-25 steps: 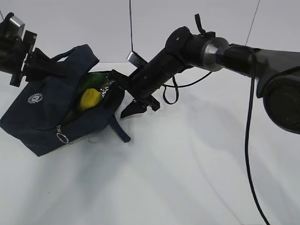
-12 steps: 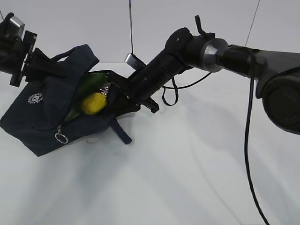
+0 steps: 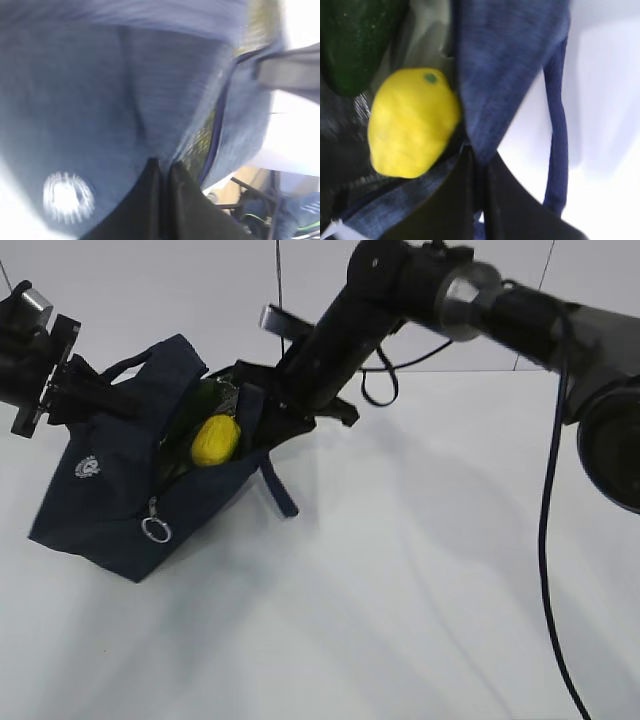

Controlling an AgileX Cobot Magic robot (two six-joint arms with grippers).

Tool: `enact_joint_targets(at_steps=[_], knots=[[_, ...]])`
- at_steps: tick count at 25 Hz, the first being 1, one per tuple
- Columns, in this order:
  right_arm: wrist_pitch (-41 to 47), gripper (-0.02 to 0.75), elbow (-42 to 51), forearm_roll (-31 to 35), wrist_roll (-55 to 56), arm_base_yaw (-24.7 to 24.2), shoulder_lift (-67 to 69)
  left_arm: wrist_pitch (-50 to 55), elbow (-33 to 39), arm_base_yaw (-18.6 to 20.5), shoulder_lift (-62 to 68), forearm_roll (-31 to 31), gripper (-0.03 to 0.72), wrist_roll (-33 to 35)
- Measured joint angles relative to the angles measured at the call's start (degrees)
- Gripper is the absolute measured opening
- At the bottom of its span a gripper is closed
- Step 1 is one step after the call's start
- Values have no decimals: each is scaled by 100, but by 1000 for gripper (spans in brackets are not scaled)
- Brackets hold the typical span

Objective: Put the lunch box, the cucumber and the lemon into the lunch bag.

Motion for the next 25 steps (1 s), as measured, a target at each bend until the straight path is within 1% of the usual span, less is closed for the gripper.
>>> enact_joint_targets(at_steps=[3, 7, 11, 13, 16, 21, 25], knots=[[149, 4, -465, -688, 206, 0, -283, -12, -13, -42, 0, 0, -9, -112], [194, 4, -728, -1141, 290, 0, -637, -46, -24, -243, 0, -146, -9, -152], [262, 3, -740, -1303, 304, 0, -837, -94, -24, -411, 0, -580, -9, -152], [275, 3, -740, -1318, 304, 0, -865, -94, -24, -426, 0, -661, -9, -152], [275, 3, -740, -1224, 317, 111, -874, -108, -24, -416, 0, -623, -9, -152], [249, 3, -659, -1328, 305, 575, -886, -265, -24, -358, 0, -412, -9, -234], [192, 3, -433, -1382, 283, 670, -909, -171, -24, -345, 0, -400, -9, -243]])
